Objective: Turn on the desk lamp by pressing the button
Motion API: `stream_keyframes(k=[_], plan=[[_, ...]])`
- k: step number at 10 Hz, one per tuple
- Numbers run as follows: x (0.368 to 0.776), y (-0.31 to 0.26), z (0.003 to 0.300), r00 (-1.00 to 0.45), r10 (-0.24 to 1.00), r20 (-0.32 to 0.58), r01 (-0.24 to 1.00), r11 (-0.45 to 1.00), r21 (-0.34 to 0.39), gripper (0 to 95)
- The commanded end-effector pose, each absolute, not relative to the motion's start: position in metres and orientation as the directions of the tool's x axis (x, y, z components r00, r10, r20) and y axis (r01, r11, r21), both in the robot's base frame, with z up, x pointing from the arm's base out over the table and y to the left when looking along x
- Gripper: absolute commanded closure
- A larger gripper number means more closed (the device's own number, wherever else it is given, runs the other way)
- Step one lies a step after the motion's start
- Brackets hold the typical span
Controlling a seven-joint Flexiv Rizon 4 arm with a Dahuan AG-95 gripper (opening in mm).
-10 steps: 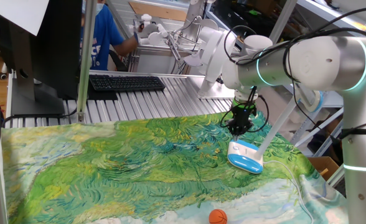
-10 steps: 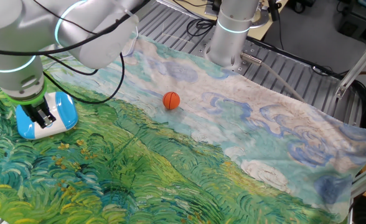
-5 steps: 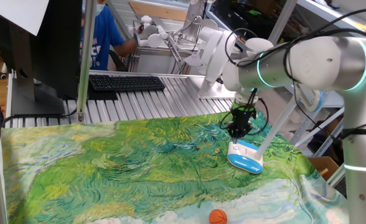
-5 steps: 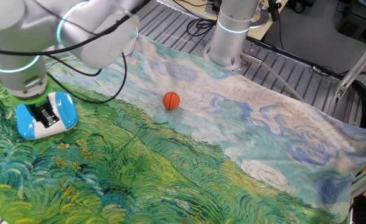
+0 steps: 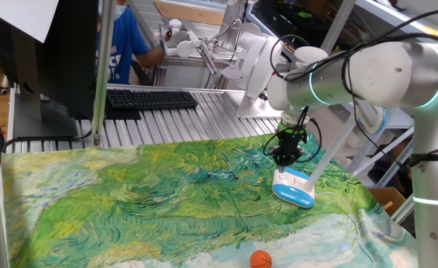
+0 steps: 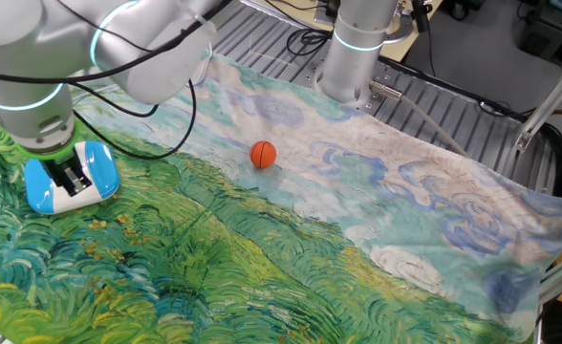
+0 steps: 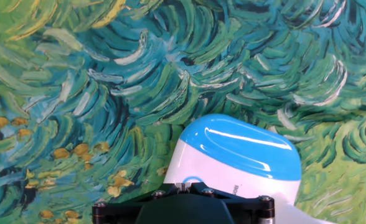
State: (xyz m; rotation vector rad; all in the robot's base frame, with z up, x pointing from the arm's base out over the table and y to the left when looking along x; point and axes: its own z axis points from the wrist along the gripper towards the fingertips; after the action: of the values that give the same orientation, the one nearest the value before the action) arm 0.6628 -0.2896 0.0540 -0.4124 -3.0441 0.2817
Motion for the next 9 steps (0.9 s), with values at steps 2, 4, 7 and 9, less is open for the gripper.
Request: stream_keyframes(k=[2,4,7,9], plan=[[0.6592,-0.2889,0.0539,-0.959,0.281,0.022,0.272,0.943,-0.191,95.0],[0.6584,-0.2892,0.0532,-0.959,0.282,0.019,0.273,0.943,-0.190,95.0],[0.6583,-0.2903,0.0522,-0.962,0.274,0.013,0.267,0.946,-0.185,95.0],[0.6583,-0.2911,0.0510,-0.964,0.266,0.006,0.260,0.949,-0.179,95.0]])
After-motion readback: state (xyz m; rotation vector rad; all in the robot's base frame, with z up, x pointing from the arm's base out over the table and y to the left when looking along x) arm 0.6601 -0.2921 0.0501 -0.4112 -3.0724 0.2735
